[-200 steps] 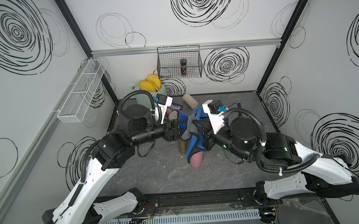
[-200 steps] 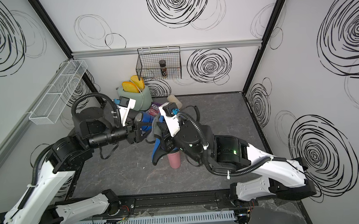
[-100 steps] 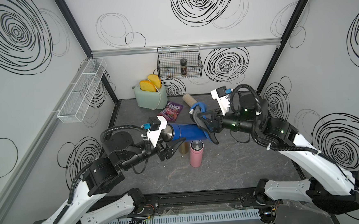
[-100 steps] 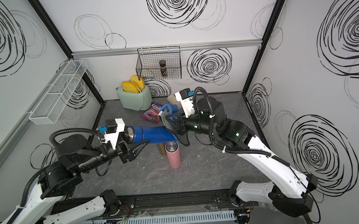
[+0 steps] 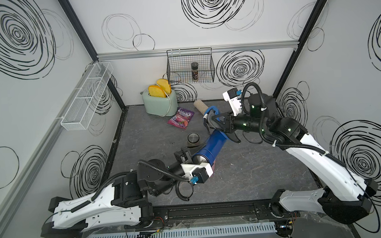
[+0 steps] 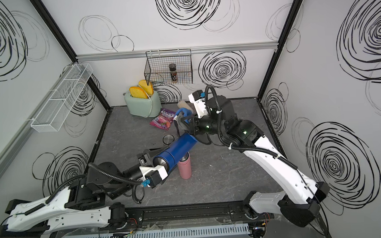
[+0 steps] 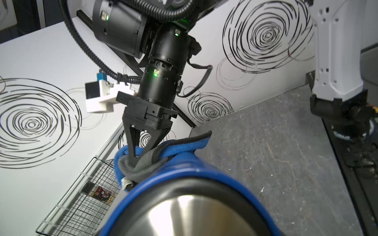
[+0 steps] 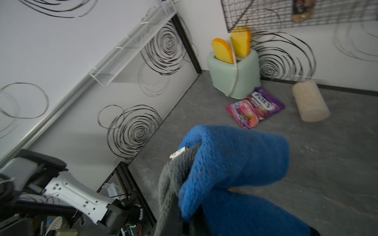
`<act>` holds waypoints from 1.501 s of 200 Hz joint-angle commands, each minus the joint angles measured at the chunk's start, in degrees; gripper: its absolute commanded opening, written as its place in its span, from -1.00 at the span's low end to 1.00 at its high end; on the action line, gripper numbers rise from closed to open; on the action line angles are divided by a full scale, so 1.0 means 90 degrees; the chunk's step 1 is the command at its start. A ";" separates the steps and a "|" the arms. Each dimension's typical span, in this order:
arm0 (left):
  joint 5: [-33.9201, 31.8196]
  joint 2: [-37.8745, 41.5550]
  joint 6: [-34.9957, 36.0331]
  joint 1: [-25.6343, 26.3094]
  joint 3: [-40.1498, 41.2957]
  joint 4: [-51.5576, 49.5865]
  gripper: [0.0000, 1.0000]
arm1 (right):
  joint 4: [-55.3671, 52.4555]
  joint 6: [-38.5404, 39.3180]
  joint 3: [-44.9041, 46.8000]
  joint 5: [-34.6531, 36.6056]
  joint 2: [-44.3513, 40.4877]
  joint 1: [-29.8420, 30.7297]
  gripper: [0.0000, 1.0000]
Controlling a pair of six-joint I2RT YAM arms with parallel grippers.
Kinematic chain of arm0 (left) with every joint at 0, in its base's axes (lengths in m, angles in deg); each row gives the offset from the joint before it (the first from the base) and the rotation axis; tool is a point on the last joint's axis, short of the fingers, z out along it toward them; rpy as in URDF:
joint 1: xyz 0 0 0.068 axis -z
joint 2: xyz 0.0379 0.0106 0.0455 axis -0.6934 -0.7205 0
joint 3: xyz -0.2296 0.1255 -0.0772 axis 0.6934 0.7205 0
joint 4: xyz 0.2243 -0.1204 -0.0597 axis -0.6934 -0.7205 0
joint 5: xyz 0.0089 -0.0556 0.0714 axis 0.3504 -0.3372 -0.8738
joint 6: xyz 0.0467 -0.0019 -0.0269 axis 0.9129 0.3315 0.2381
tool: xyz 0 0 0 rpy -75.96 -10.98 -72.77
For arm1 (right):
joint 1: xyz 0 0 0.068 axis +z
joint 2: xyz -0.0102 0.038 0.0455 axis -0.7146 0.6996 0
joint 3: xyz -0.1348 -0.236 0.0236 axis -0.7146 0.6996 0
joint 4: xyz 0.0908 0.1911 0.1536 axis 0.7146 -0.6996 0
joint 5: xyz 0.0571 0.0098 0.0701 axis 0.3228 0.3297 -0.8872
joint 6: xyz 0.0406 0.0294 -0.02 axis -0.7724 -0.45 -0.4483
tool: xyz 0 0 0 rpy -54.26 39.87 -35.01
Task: Wipe the surface of the thermos
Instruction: Wipe the dirt from the surface of the thermos.
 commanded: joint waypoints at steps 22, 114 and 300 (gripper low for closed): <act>-0.1457 -0.0001 0.2776 0.0393 0.0541 0.2792 -1.00 | -0.0455 0.0172 -0.0826 0.0070 -0.0084 0.0926 -1.00; -0.2815 -0.0556 0.4118 0.0792 0.0624 0.2872 -1.00 | -0.1269 0.0603 -0.1430 0.1895 0.0637 0.0835 -1.00; -0.3155 -0.0356 0.4164 0.1268 0.0721 0.2744 -1.00 | -0.2112 0.0867 -0.2905 0.3868 0.1516 0.2947 -1.00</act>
